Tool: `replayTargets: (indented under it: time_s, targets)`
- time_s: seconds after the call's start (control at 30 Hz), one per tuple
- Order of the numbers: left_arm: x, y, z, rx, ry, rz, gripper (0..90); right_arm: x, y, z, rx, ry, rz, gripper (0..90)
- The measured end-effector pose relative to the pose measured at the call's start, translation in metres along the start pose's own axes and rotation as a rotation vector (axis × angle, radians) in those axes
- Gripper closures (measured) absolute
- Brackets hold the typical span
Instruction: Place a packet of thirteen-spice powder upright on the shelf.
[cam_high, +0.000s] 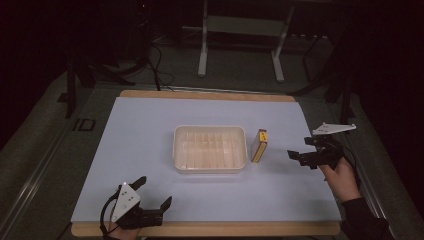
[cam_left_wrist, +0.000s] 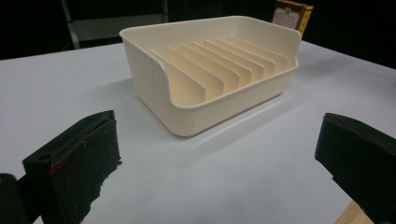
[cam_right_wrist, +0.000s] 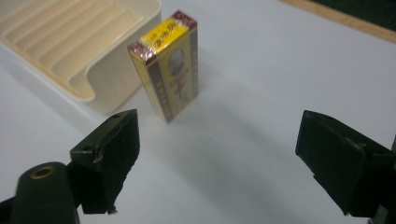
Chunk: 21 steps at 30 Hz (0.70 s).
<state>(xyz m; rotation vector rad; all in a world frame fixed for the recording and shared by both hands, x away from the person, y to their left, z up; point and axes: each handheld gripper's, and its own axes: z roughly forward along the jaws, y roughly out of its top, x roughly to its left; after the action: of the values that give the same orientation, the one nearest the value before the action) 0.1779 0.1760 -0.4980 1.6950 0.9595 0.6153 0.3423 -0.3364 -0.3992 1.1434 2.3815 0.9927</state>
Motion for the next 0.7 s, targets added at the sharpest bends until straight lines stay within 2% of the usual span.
replayTargets:
  time_s: [0.23, 0.27, 0.3, 0.4, 0.5, 0.57, 0.6, 0.63, 0.7]
  targets:
    - [0.000, 0.000, -0.002, -0.002, 0.003, -0.009, 0.0, 0.002, 0.003, 0.005, 0.140, 0.029, -0.054, 13.0]
    - [0.000, 0.000, -0.002, -0.002, 0.003, -0.009, 0.0, 0.002, 0.003, 0.005, 0.140, 0.029, -0.054, 13.0]
    - [0.000, 0.000, -0.002, -0.001, 0.003, -0.009, 0.0, 0.003, 0.002, 0.010, 0.202, 0.041, -0.080, 13.0]
    - [0.000, 0.000, -0.002, 0.001, 0.003, -0.008, 0.0, 0.004, 0.000, 0.013, 0.251, 0.061, -0.097, 13.0]
    - [0.000, 0.000, -0.002, 0.001, 0.003, -0.008, 0.0, 0.006, -0.002, 0.016, 0.314, 0.050, -0.128, 13.0]
    - [0.000, 0.000, -0.002, 0.003, 0.003, -0.009, 0.0, 0.007, -0.002, 0.017, 0.362, 0.060, -0.146, 13.0]
    - [0.000, 0.000, -0.002, 0.003, 0.003, -0.009, 0.0, 0.007, -0.002, 0.017, 0.362, 0.060, -0.146, 13.0]
    - [0.000, 0.000, -0.002, 0.003, 0.002, -0.010, 0.0, 0.007, -0.003, 0.019, 0.398, 0.089, -0.150, 13.0]
    - [0.000, 0.000, -0.001, 0.004, 0.001, -0.011, 0.0, 0.007, -0.003, 0.020, 0.424, 0.107, -0.152, 12.5]
